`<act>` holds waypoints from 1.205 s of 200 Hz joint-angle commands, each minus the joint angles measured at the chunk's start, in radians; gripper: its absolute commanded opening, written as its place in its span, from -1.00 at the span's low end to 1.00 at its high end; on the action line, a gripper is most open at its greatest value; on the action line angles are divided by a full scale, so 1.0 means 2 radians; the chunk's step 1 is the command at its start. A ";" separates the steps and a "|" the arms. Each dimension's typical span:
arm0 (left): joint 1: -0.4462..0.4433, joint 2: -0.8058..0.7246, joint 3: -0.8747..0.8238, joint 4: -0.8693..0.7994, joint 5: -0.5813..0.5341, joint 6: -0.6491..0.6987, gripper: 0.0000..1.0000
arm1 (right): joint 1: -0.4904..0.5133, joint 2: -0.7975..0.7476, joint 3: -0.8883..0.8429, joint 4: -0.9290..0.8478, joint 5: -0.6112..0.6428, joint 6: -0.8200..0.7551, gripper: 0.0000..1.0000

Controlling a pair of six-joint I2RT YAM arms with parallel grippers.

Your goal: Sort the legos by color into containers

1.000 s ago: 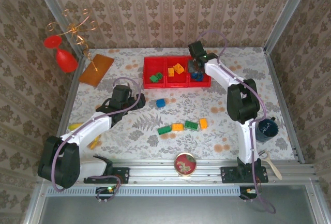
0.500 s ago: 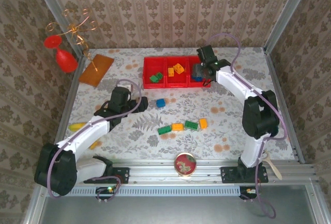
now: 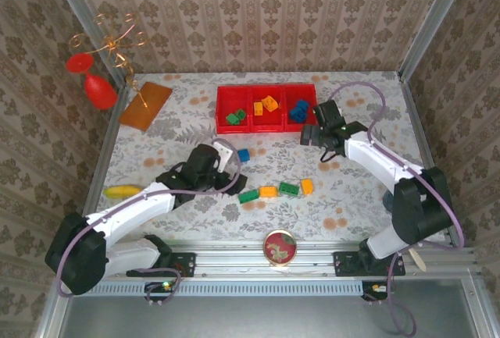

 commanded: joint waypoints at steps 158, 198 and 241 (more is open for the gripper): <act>-0.106 0.206 0.093 -0.095 0.010 0.085 0.18 | -0.003 -0.105 -0.064 -0.030 0.070 0.076 1.00; -0.108 0.218 0.099 -0.099 -0.001 0.082 -0.21 | -0.004 -0.105 -0.065 -0.030 0.076 0.077 1.00; -0.106 0.204 0.103 -0.107 -0.026 0.079 -0.59 | -0.005 -0.104 -0.066 -0.030 0.080 0.081 1.00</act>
